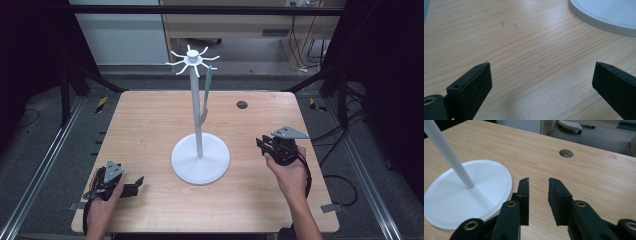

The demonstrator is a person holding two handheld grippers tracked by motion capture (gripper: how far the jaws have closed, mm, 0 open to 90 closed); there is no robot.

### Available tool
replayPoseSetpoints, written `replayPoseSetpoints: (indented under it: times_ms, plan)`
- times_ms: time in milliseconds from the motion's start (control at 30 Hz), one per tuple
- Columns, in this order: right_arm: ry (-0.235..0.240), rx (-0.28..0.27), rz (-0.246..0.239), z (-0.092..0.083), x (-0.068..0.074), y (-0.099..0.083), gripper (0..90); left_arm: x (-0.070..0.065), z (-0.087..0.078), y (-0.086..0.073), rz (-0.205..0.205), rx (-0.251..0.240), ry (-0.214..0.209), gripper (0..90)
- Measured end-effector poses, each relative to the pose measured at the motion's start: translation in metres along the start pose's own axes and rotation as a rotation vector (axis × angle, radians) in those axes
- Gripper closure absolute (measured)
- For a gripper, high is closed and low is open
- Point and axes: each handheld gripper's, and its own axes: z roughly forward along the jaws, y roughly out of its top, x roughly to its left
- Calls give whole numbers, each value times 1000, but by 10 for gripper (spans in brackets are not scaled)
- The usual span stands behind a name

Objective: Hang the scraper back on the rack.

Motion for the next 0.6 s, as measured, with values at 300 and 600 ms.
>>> replayPoseSetpoints:
  times_ms: [300, 600]
  plan:
    - [-71, 60, 61, 24, -5, -29, 197, 0, 0, 0, 0, 0, 1, 21]
    - [-107, 84, 106, 38, -6, -60, 100, 0, -1, 0, 3, 0, 3, 21]
